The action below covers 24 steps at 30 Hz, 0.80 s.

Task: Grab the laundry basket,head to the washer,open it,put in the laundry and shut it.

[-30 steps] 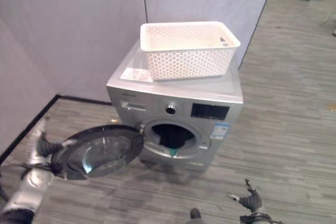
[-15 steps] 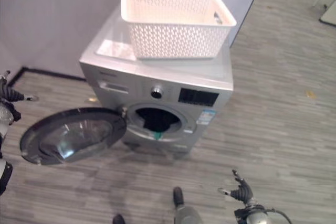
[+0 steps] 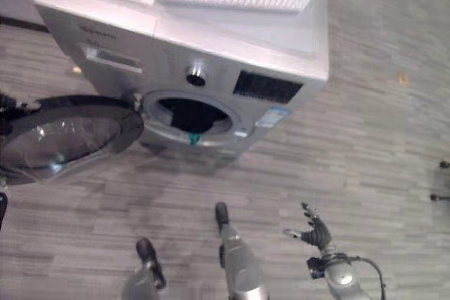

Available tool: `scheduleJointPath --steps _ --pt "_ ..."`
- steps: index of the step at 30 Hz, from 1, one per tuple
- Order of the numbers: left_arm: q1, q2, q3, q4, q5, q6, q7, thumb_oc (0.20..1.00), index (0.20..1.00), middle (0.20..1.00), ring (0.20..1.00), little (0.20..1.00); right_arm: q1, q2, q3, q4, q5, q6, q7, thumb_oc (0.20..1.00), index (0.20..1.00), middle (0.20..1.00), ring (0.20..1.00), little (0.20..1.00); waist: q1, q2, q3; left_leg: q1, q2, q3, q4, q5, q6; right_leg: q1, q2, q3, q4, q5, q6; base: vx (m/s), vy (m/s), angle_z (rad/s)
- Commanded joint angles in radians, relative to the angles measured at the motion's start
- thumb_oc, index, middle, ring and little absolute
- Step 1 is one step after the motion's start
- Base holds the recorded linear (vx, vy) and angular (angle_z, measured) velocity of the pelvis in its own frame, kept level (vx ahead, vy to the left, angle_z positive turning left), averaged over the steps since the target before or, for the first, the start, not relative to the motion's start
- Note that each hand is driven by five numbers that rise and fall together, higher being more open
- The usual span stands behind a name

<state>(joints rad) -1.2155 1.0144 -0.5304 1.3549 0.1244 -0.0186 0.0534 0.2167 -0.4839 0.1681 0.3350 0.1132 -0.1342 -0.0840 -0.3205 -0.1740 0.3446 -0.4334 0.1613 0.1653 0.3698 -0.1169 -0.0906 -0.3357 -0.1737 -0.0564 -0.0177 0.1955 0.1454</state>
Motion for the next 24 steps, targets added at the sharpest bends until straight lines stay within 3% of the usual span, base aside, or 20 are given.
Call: scheduleJointPath --steps 1,2,3,6,9,10,11,13,16,19,20,21,22,23,24 --pt "0.061 0.083 -0.036 0.016 0.002 -0.015 -0.032 1.0 1.0 1.0 1.0 1.0 0.028 -0.035 -0.088 0.003 0.023 -0.023 -0.019 1.0 1.0 1.0 1.0 1.0 -0.024 0.001 -0.056 0.045 -0.044 -0.052 0.05 -0.192 0.06 -0.085 -0.102 0.099 -0.032 0.079 0.108 -0.08 0.107 0.19" --pt "0.063 0.083 -0.034 0.015 0.002 -0.015 -0.032 1.0 1.0 1.0 1.0 1.0 0.028 -0.036 -0.088 0.003 0.023 -0.023 -0.019 1.0 1.0 1.0 1.0 1.0 -0.025 0.002 -0.057 0.044 -0.044 -0.053 0.051 -0.192 0.06 -0.085 -0.102 0.099 -0.032 0.079 0.108 -0.06 0.068 0.17" --pt "0.079 0.075 -0.025 0.013 -0.003 -0.01 -0.052 1.0 1.0 1.0 1.0 1.0 0.021 -0.037 -0.098 -0.005 0.021 -0.017 -0.022 1.0 1.0 1.0 1.0 1.0 -0.033 -0.005 -0.048 0.034 -0.048 -0.056 0.059 -0.199 0.067 -0.102 -0.103 0.11 -0.021 0.117 0.111 -0.04 0.029 0.06" --pt "0.131 0.057 -0.02 -0.019 -0.019 -0.006 -0.136 1.0 1.0 1.0 1.0 1.0 0.004 -0.053 -0.13 -0.017 0.016 -0.011 -0.037 1.0 1.0 1.0 1.0 1.0 -0.034 -0.007 -0.035 0.008 -0.069 -0.071 0.073 -0.204 0.083 -0.111 -0.109 0.11 -0.017 0.118 0.11 -0.06 0.073 0.02" --pt "0.238 0.011 0.027 -0.059 -0.073 0.028 -0.257 1.0 1.0 1.0 1.0 1.0 -0.011 -0.059 -0.151 -0.02 0.018 0.003 -0.039 1.0 1.0 1.0 1.0 1.0 -0.035 -0.002 -0.026 -0.007 -0.084 -0.085 0.079 -0.206 0.091 -0.116 -0.113 0.115 0.003 0.122 0.106 -0.01 0.057 0.08" --pt "0.343 -0.022 0.059 -0.099 -0.107 0.061 -0.378 1.0 1.0 1.0 1.0 1.0 0.001 -0.052 -0.162 -0.023 0.02 0.028 -0.011 1.0 1.0 1.0 1.0 1.0 -0.029 0.005 -0.036 -0.004 -0.089 -0.087 0.07 -0.207 0.097 -0.118 -0.109 0.12 0.017 0.109 0.1 0.01 0.045 0.11" --pt "0.352 -0.022 0.066 -0.104 -0.106 0.063 -0.378 1.0 1.0 1.0 1.0 1.0 0.003 -0.055 -0.16 -0.024 0.02 0.029 -0.01 1.0 1.0 1.0 1.0 1.0 -0.032 0.007 -0.039 -0.004 -0.088 -0.087 0.069 -0.208 0.097 -0.119 -0.109 0.121 0.017 0.108 0.1 0.02 0.044 0.09" --pt "0.555 -0.066 0.13 -0.155 -0.1 0.084 -0.46 1.0 1.0 1.0 1.0 1.0 0.025 -0.054 -0.187 -0.025 0.014 0.049 0.021 1.0 1.0 1.0 1.0 1.0 -0.016 0.018 -0.061 0.016 -0.091 -0.089 0.036 -0.198 0.105 -0.127 -0.096 0.123 0.062 0.07 0.087 0.03 0.042 0.14" --pt "0.633 -0.134 0.165 -0.179 -0.113 0.072 -0.457 1.0 1.0 1.0 1.0 1.0 0.022 -0.061 -0.181 -0.021 0.003 0.046 0.035 1.0 1.0 1.0 1.0 1.0 -0.013 0.021 -0.064 0.044 -0.094 -0.086 -0.004 -0.182 0.113 -0.136 -0.078 0.129 0.122 0.03 0.074 0.0 0.067 0.08" --pt "0.766 -0.22 0.166 -0.307 -0.178 0.063 -0.509 1.0 1.0 1.0 1.0 1.0 0.023 -0.076 -0.191 -0.028 -0.011 0.051 0.058 1.0 1.0 1.0 1.0 1.0 -0.005 0.028 -0.053 0.1 -0.104 -0.073 -0.068 -0.156 0.128 -0.124 -0.043 0.137 0.209 -0.055 0.055 -0.04 0.134 -0.03" --pt "0.809 -0.225 0.15 -0.382 -0.206 0.056 -0.524 1.0 1.0 1.0 1.0 1.0 0.026 -0.081 -0.196 -0.034 -0.021 0.051 0.063 1.0 1.0 1.0 1.0 1.0 -0.001 0.031 -0.047 0.121 -0.104 -0.061 -0.085 -0.148 0.134 -0.118 -0.035 0.143 0.246 -0.083 0.046 -0.09 0.204 -0.34" --pt "0.884 -0.177 0.083 -0.598 -0.305 0.034 -0.53 1.0 1.0 1.0 1.0 1.0 0.02 -0.093 -0.208 -0.038 -0.033 0.041 0.062 1.0 1.0 1.0 1.0 1.0 0.013 0.043 -0.036 0.135 -0.102 -0.044 -0.095 -0.128 0.147 -0.111 -0.023 0.132 0.333 -0.108 0.03 -0.08 0.139 -0.45" --pt "0.89 -0.172 0.085 -0.606 -0.308 0.039 -0.529 1.0 1.0 1.0 1.0 1.0 0.02 -0.092 -0.206 -0.039 -0.033 0.041 0.062 1.0 1.0 1.0 1.0 1.0 0.014 0.04 -0.036 0.137 -0.102 -0.043 -0.095 -0.129 0.146 -0.111 -0.023 0.133 0.336 -0.11 0.03 -0.11 0.121 -0.66" --pt "0.96 -0.093 0.033 -0.796 -0.446 0.004 -0.492 1.0 1.0 1.0 1.0 1.0 -0.004 -0.096 -0.205 -0.016 -0.033 0.022 0.055 1.0 1.0 1.0 1.0 1.0 0.036 0.059 -0.034 0.146 -0.093 -0.03 -0.109 -0.11 0.153 -0.088 -0.023 0.116 0.375 -0.12 0.021 -0.05 0.031 -0.76" --pt "0.964 -0.089 0.035 -0.802 -0.449 0.007 -0.492 1.0 1.0 1.0 1.0 1.0 -0.004 -0.095 -0.204 -0.015 -0.033 0.021 0.055 1.0 1.0 1.0 1.0 1.0 0.036 0.057 -0.034 0.148 -0.092 -0.029 -0.109 -0.11 0.153 -0.087 -0.023 0.117 0.375 -0.121 0.021 -0.05 0.035 -0.72"
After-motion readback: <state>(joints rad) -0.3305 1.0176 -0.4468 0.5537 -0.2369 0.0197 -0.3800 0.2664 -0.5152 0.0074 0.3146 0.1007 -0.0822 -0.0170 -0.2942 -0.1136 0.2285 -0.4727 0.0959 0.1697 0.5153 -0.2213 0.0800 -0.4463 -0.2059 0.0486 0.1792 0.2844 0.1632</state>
